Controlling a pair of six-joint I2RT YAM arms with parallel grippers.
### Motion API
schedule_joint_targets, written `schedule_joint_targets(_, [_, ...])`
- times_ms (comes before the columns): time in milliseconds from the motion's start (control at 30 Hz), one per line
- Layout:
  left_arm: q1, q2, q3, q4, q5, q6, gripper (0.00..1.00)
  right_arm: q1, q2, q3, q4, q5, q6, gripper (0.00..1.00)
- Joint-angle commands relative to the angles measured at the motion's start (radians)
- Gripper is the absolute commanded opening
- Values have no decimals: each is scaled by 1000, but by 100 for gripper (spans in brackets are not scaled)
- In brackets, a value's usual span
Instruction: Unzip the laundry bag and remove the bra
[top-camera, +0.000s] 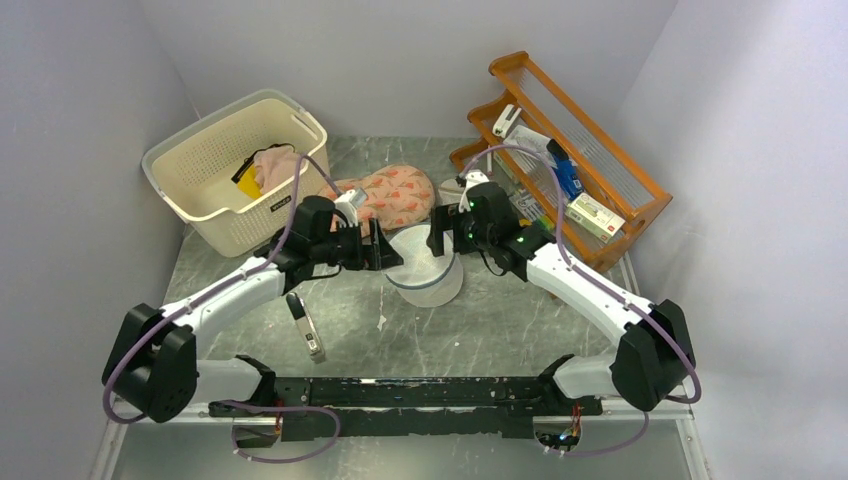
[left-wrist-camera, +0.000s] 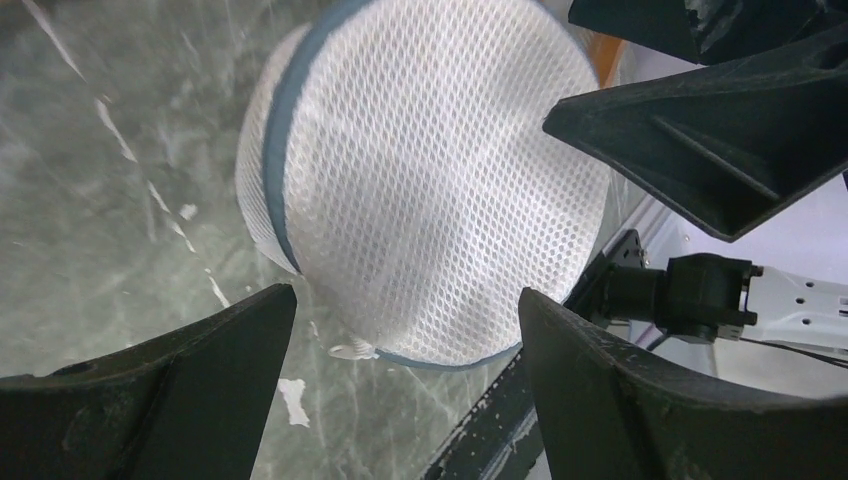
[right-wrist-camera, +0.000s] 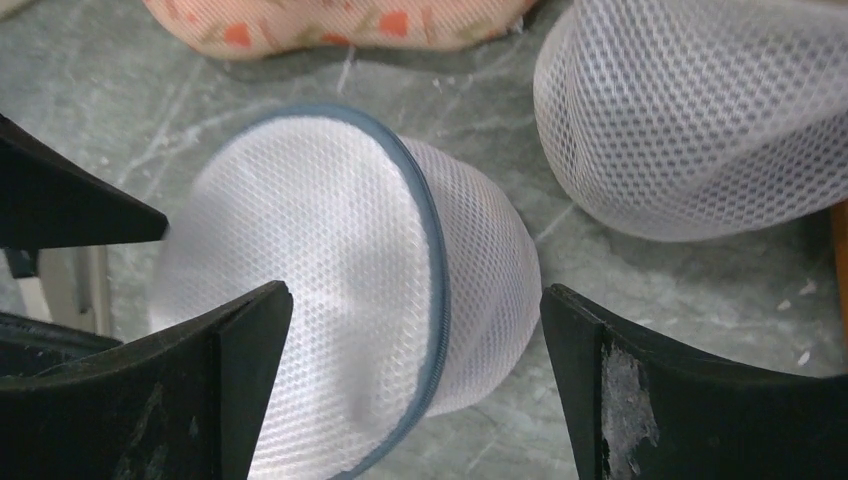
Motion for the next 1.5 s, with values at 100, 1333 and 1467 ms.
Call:
schedule_joint_targets(100, [-63,72,-4,101,22,-98,92,4,-5,-64,5,-10,0,86])
schedule_joint_targets(1333, [-145,12,52,-132,-270,-104,97,4,183,102,68,-128,-128,74])
schedule_joint_targets(1467, [-142,25,80,-153,-301,-93,100,4,134,72,31,-89,-136,82])
